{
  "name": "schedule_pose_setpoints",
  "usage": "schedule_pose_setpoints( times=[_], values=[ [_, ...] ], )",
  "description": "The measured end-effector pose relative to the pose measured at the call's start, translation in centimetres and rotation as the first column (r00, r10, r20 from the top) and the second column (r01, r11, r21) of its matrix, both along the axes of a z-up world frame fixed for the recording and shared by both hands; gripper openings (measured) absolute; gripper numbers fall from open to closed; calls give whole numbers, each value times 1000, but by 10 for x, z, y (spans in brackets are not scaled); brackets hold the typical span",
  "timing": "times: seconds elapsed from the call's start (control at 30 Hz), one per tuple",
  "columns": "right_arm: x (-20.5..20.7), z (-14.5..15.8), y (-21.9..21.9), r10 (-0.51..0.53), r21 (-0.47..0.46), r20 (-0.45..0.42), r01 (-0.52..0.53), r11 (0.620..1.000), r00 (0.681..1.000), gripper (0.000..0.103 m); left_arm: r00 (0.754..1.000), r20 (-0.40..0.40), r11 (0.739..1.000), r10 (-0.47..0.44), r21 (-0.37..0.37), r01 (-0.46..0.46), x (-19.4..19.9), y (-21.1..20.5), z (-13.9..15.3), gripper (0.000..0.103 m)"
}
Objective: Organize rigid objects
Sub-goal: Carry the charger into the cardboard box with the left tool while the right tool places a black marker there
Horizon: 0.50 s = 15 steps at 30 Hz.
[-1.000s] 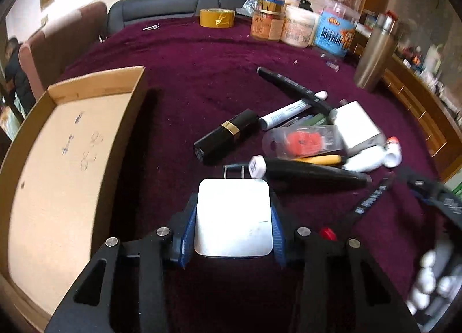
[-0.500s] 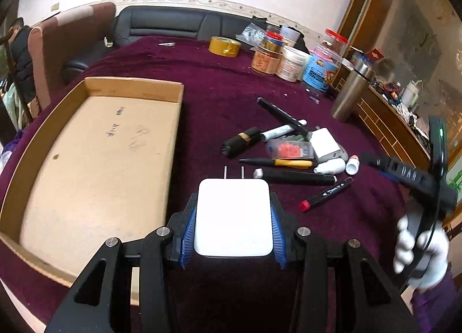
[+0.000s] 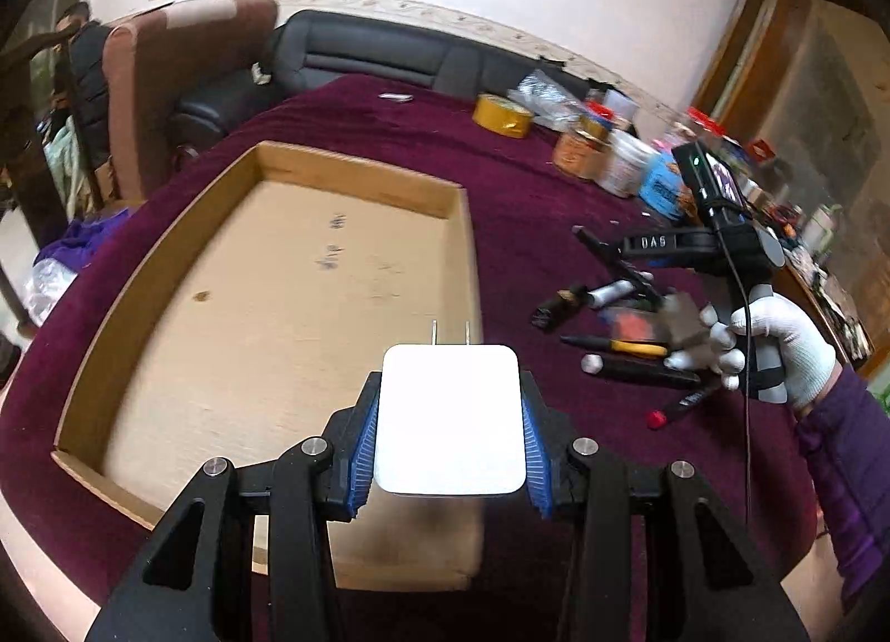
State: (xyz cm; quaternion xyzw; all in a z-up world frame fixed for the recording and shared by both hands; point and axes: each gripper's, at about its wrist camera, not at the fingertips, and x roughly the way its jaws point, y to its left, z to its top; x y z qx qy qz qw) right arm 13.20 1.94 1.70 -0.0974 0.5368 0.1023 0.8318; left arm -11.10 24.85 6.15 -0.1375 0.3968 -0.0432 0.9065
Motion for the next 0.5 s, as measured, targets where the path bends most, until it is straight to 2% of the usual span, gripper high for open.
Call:
schedule_pose_setpoints(
  times=[0.03, 0.07, 0.1, 0.13, 0.2, 0.33, 0.4, 0.5],
  values=[
    [4, -5, 0, 4, 8, -23, -3, 1000, 1000, 45, 1000, -7, 1000, 8, -5, -8, 2, 6, -2, 39],
    [7, -3, -4, -3, 55, -21, 4, 998, 1000, 38, 1000, -11, 1000, 16, -7, -16, 3, 10, -4, 39],
    [8, -3, -6, -12, 64, -33, 14, 998, 999, 16, 1000, -14, 1000, 22, -7, -22, 4, 14, -5, 39],
    [8, -2, -9, -23, 84, -35, 26, 996, 999, 12, 1000, -16, 1000, 26, -9, -26, 5, 16, -6, 39],
    [4, 3, -15, -37, 114, -25, 40, 993, 999, 12, 999, -20, 999, 32, -18, -33, 6, 20, -8, 39],
    [-12, 21, -30, -42, 244, -22, 46, 969, 999, 12, 999, -22, 999, 36, -28, -37, 9, 26, -8, 39],
    [-24, 35, -29, -27, 324, -26, 34, 946, 999, 12, 999, -27, 999, 28, -37, -29, 14, 29, -5, 39],
    [-38, 46, -12, 25, 454, -55, 3, 891, 998, 12, 1000, -22, 998, 22, -59, -23, 25, 33, 1, 39]
  ],
)
